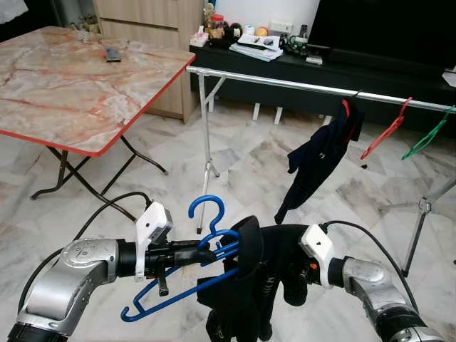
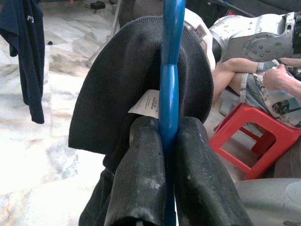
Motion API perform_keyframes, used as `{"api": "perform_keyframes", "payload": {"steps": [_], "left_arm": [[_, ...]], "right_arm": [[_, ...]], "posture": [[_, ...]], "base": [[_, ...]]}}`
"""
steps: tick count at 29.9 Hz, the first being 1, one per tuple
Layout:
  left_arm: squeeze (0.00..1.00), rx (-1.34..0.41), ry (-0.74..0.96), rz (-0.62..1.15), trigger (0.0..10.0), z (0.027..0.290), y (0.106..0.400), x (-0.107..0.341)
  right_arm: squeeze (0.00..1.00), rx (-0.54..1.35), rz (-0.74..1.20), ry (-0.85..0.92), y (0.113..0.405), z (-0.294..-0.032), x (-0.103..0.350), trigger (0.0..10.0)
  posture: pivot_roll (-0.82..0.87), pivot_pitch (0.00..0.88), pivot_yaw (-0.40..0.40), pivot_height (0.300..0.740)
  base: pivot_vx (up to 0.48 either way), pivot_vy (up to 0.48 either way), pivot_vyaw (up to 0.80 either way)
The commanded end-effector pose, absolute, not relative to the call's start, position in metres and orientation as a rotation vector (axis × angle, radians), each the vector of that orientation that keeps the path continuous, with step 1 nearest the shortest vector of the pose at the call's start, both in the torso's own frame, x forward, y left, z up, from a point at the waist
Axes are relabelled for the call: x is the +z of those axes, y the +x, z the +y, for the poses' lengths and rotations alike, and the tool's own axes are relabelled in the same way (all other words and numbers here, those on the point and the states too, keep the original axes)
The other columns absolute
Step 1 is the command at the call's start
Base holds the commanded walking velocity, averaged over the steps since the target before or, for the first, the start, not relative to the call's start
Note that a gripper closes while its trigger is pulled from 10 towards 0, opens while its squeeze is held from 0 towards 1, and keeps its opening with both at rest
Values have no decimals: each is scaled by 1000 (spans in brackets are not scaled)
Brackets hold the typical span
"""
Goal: Hang hanger
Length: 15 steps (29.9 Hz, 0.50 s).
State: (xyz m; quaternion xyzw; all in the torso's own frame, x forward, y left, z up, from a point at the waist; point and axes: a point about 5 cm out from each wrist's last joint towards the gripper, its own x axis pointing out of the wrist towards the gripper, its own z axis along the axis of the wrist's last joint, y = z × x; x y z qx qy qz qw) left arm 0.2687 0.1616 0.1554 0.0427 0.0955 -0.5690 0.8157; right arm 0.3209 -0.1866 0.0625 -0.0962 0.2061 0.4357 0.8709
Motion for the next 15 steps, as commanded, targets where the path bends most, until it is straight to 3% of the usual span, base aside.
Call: {"api": "perform_keyframes", "payload": {"steps": [1, 15], "left_arm": [[0, -1263, 87, 120, 0, 152, 269, 171], [0, -1261, 79, 122, 0, 152, 269, 170]], "right_arm": [[0, 909, 409, -192, 323, -185, 66, 0], [0, 881, 375, -178, 327, -182, 70, 0]], "posture": [[94, 86, -68, 740], [93, 86, -71, 740]], "base": [[0, 0, 0], [0, 0, 0]]}}
